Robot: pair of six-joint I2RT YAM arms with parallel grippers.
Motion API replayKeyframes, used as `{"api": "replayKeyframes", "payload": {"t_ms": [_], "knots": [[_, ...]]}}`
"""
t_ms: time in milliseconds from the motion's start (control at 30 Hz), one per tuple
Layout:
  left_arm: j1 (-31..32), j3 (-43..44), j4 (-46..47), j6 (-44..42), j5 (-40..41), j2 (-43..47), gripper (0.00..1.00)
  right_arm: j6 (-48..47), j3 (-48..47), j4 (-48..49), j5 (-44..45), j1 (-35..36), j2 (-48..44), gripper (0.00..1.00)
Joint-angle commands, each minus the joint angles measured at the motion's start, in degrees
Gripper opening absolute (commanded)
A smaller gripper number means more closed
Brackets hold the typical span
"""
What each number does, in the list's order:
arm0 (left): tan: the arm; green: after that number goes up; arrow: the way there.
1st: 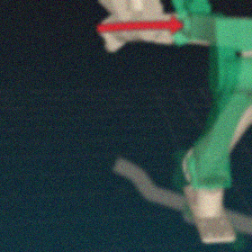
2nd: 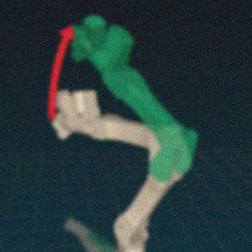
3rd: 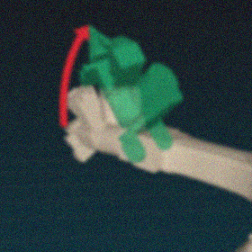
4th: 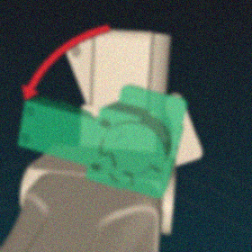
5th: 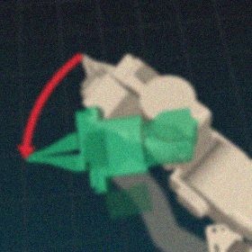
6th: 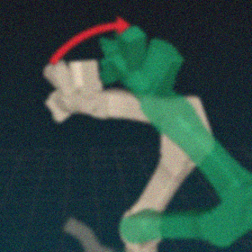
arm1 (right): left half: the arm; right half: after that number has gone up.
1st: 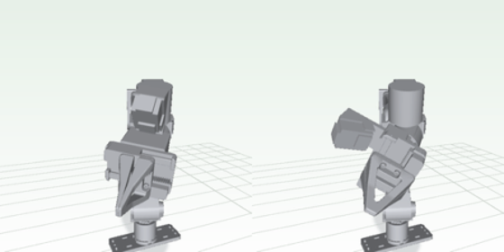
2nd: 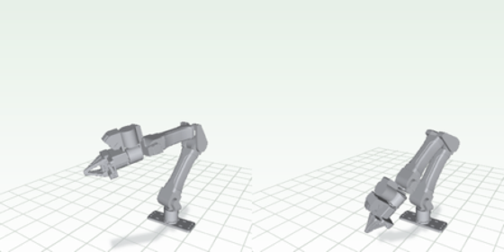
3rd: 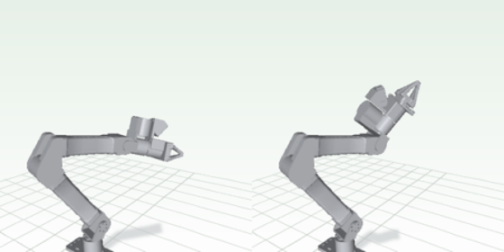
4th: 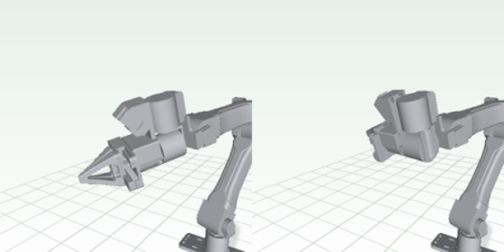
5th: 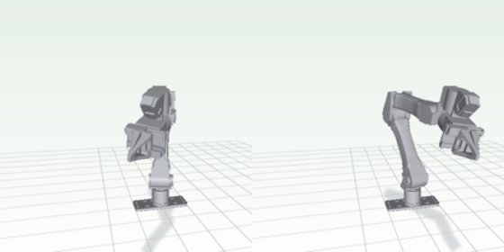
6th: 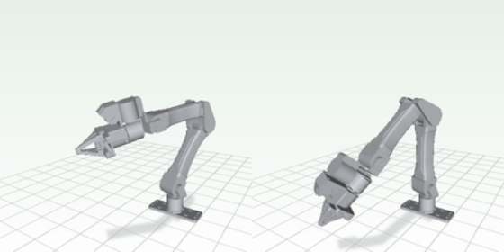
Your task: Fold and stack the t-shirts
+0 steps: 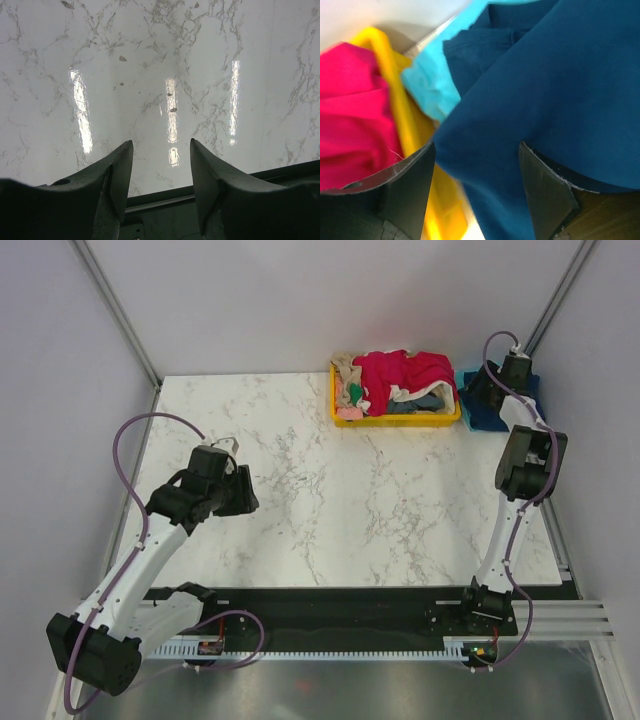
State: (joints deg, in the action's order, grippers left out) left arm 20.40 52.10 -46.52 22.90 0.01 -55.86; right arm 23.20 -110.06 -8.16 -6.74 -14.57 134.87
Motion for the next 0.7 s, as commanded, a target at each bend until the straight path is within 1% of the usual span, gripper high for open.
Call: {"api": "replayKeyframes", "payload": {"t_ms": [0,67,100,167,200,233,267,367,433,467,500,533,567,600,633,667], "knots": [[0.1,-0.1,1.6,-0.1,1.3,0.7,0.56,1.8,-8.8,-1.4,-2.0,0.2,4.8,0.74],[0.1,-0.2,1.6,-0.1,1.3,0.6,0.56,3.0,-12.6,0.0,-3.5,0.4,9.2,0.73],[-0.2,-0.1,1.5,-0.1,1.3,0.5,0.56,3.7,-16.6,1.1,-5.8,0.5,10.8,0.73],[-0.3,-0.1,1.6,-0.1,1.2,0.2,0.56,6.0,-20.5,6.4,-7.8,0.6,15.7,0.72],[-0.5,-0.1,1.6,-0.1,1.1,0.2,0.56,7.3,-24.5,7.7,-9.9,0.5,17.4,0.71],[-0.5,-0.1,1.6,-0.1,1.1,0.0,0.56,9.3,-26.1,10.5,-11.8,0.5,19.0,0.71],[-0.6,-0.1,1.6,-0.1,1.0,0.0,0.56,13.3,-27.0,17.1,-13.8,0.5,21.6,0.69],[-0.8,-0.1,1.6,-0.2,1.0,-0.2,0.56,21.0,-30.0,26.7,-18.8,0.6,24.3,0.68],[-0.9,0.0,1.6,-0.2,1.0,-0.1,0.56,20.7,-29.3,27.9,-20.4,0.8,22.9,0.7],[-1.0,-0.1,1.6,-0.2,1.2,0.0,0.56,19.5,-27.5,29.1,-20.5,0.9,19.0,0.72],[-0.9,-0.1,1.6,-0.1,1.1,0.0,0.56,16.5,-21.8,29.6,-20.0,0.9,16.2,0.73],[-1.0,-0.1,1.6,-0.1,1.2,0.0,0.56,14.4,-18.6,30.0,-19.2,0.9,13.4,0.75],[-0.9,-0.1,1.6,-0.1,1.2,0.0,0.56,12.7,-15.4,30.1,-17.0,0.9,7.9,0.78],[-0.9,-0.1,1.6,-0.1,1.1,0.0,0.56,10.9,-10.7,29.4,-15.9,0.9,5.4,0.79],[-0.9,-0.1,1.5,-0.1,1.1,-0.2,0.56,6.7,-9.3,27.5,-14.6,0.8,3.3,0.81],[-0.9,0.0,1.6,-0.2,1.0,-0.2,0.56,5.0,-8.4,23.1,-12.6,0.8,0.1,0.82]]}}
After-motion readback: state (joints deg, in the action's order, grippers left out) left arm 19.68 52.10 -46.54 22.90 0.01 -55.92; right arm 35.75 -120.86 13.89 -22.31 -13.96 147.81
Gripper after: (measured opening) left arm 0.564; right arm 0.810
